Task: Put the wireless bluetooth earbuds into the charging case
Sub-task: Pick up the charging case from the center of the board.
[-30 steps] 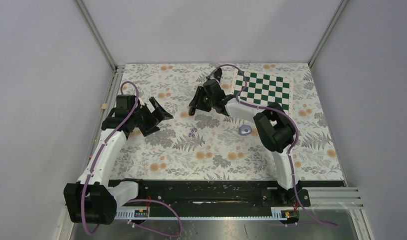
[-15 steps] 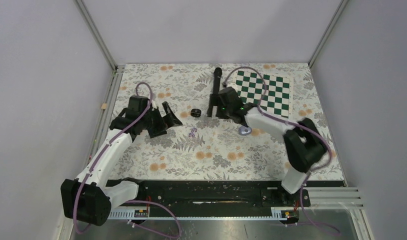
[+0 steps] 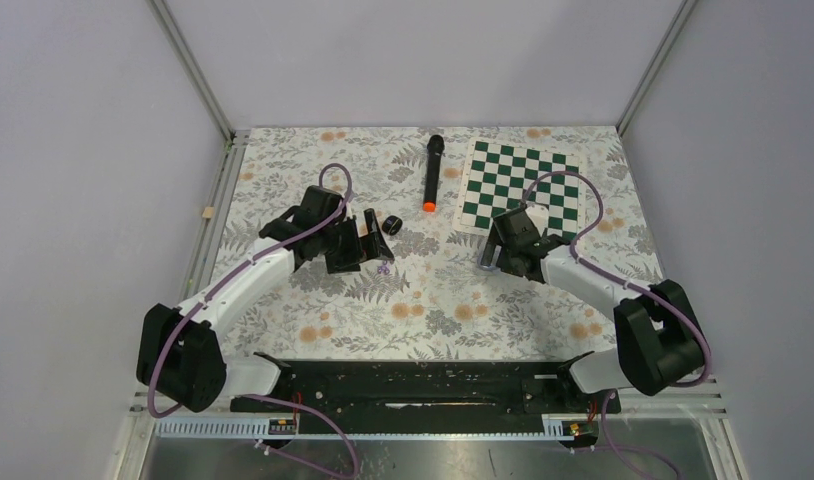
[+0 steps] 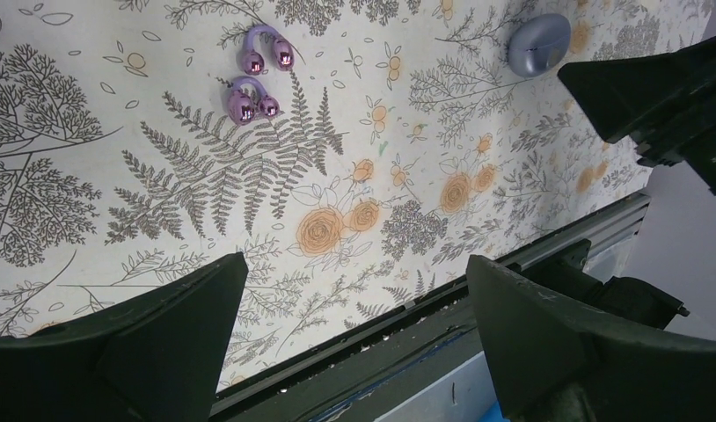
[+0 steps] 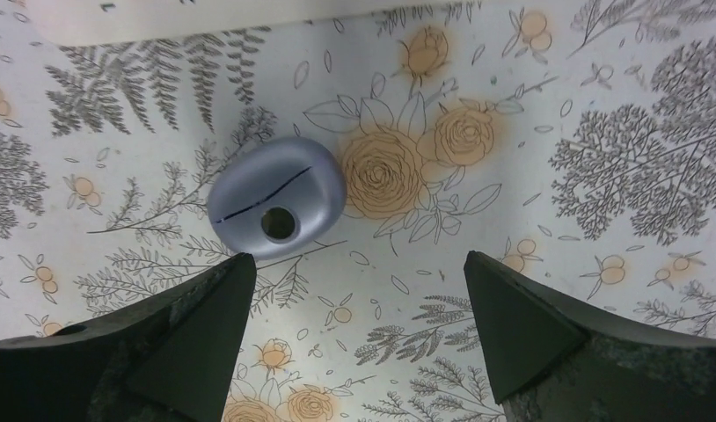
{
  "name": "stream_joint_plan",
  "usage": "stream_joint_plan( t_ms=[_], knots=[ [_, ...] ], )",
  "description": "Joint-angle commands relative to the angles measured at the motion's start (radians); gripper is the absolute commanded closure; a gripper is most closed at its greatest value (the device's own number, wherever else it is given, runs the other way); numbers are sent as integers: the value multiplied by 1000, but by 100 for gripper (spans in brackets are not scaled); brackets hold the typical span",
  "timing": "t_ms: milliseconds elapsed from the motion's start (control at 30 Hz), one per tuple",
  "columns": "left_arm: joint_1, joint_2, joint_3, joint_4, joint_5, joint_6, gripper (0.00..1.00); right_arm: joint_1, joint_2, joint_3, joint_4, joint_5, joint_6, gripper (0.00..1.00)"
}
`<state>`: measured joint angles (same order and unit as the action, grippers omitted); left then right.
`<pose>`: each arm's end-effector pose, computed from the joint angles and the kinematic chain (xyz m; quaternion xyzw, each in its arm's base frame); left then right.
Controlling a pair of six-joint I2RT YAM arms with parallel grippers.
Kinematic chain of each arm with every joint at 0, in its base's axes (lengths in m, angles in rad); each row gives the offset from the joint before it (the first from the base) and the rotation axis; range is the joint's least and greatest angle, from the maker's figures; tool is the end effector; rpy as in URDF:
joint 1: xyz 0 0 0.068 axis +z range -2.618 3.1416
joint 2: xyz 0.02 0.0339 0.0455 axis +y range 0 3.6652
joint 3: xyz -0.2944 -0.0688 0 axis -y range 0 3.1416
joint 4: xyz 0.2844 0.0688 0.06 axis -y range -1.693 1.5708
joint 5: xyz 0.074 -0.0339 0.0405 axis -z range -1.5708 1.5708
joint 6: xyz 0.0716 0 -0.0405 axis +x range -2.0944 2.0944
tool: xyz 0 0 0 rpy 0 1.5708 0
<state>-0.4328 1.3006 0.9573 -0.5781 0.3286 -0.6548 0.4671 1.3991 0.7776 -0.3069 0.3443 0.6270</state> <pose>0.2764 -0.1532 0.2451 -0.0517 0.9350 -0.2955 0.1891 0.2971 0.1228 0.1735 0.1286 0.9275 0.0230 0.3502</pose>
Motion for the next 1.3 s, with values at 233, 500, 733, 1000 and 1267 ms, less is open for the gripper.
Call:
stream_joint_plan(
  t_ms=[233, 500, 733, 1000, 1267],
  knots=[
    [-3, -6, 24, 58, 6, 3, 1, -107, 92, -7, 154, -213, 164, 15],
    [-3, -6, 5, 69, 16, 5, 1, -120, 192, 22, 246, -322, 215, 20],
    [-2, -12, -13, 69, 29, 11, 1, -120, 244, 33, 285, -376, 247, 57],
    [-3, 13, 3, 74, 75, 20, 1, -119, 248, 71, 295, -525, 73, 59],
    [-2, 36, -9, 104, 130, 4, 1, -118, 220, 34, 356, -610, 27, 14]
  ],
)
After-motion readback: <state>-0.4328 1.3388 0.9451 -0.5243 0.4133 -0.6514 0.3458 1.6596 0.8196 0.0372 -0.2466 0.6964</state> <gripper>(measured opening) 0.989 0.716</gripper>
